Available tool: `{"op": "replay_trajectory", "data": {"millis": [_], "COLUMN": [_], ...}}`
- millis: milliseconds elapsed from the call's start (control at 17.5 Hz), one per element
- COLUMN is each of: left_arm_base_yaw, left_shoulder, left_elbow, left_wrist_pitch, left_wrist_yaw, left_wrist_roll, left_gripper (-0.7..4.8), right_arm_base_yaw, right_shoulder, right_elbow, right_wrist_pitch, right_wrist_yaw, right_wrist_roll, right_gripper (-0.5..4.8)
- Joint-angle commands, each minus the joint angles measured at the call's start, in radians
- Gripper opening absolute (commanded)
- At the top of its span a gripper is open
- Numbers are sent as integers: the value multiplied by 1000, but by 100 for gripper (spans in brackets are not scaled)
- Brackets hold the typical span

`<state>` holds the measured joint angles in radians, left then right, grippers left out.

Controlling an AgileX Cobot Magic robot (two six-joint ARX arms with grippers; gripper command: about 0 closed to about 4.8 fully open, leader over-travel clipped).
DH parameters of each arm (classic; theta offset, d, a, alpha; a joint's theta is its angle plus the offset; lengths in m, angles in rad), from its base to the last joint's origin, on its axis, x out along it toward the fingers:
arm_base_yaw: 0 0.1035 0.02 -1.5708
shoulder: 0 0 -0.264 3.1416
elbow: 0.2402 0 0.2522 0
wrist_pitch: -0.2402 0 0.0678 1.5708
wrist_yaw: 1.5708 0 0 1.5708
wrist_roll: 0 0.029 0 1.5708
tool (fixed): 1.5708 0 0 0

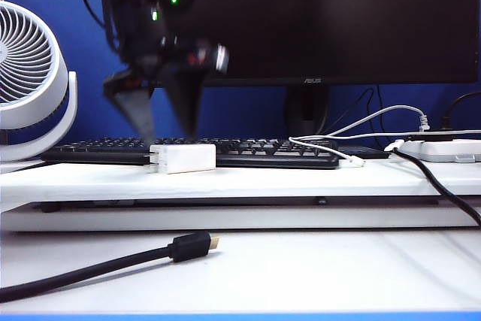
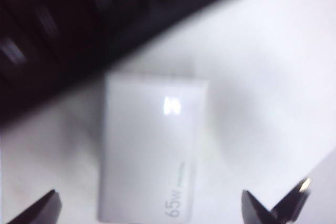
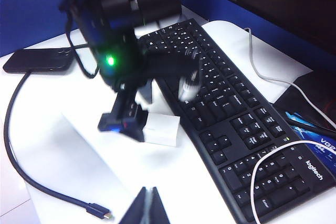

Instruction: Pick up the Type-C charging cable and the charging base, insert one end of the Type-C charger into the corresponding slot on the base, and finally place the plugged-in charger back on the table.

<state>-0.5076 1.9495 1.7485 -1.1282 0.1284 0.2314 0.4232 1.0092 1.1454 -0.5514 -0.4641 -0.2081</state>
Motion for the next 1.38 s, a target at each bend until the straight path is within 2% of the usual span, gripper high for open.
{"op": "replay_trajectory", "data": {"millis": [57,401,802,917,1203,1260,1375], "left_arm_base_yaw": [-3,-4,-55,-67,-80,-80,-80], "left_shoulder": [28,36,91,112,124,124,124], "left_elbow": [2,2,3,3,3,3,3], "left_wrist_pitch": [-6,61,88,88,86,84,82], "left_wrist_yaw": [-12,-12,-40,-86,-178,-206,-221], "left_wrist_roll": [-3,-3,5,5,5,8,26], "left_gripper": [467,467,466,424,420,402,324], "right_arm_base_yaw": [2,2,2,2,2,2,2], "right_shoulder": [-4,-4,-4,-4,-4,-4,-4], "right_elbow": [5,5,5,5,5,5,5], "right_wrist_pitch": [8,8,6,3,-15,-21,-24], "right_wrist_yaw": [-2,-2,-2,-2,-4,-4,-5], "right_wrist_roll": [-2,-2,-2,-2,-2,-2,-2], "right_gripper": [-5,-5,-5,-5,-5,-5,-5]}}
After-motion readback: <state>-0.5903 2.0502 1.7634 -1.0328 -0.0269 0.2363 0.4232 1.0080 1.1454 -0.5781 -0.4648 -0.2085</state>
